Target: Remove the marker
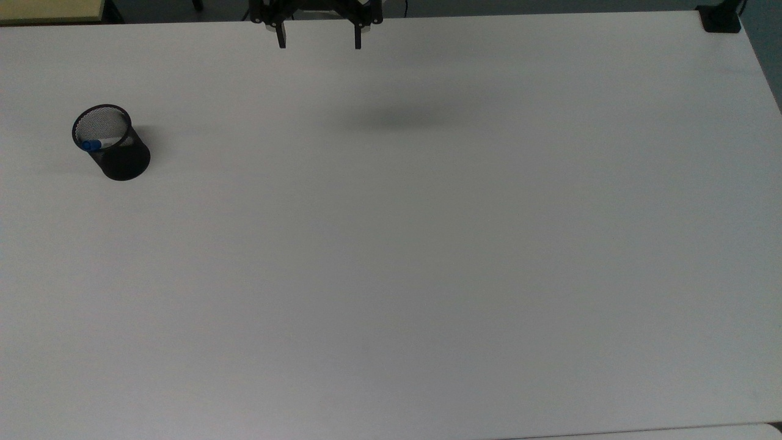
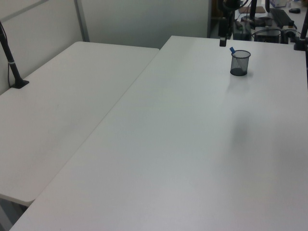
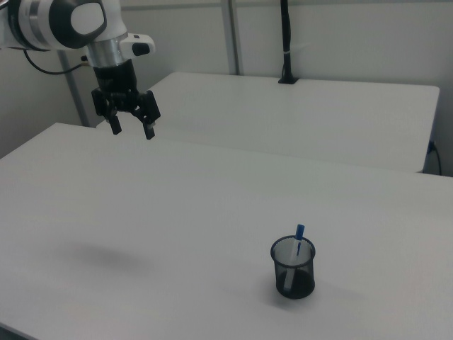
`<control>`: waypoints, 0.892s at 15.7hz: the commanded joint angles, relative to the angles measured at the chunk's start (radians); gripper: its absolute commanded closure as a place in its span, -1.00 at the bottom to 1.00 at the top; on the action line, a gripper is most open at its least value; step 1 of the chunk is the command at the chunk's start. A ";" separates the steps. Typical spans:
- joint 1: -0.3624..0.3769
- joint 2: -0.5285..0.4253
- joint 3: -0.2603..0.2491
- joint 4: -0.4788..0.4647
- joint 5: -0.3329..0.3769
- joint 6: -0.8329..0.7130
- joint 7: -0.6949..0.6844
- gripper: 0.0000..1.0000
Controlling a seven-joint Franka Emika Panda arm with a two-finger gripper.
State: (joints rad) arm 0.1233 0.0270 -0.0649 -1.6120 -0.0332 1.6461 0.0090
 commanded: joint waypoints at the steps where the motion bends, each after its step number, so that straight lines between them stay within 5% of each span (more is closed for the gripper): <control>1: 0.016 -0.012 -0.013 -0.019 -0.016 -0.009 0.019 -1.00; 14: 0.001 -0.007 -0.016 -0.012 -0.017 -0.006 -0.006 -1.00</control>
State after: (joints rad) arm 0.1221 0.0275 -0.0661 -1.6143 -0.0350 1.6461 0.0090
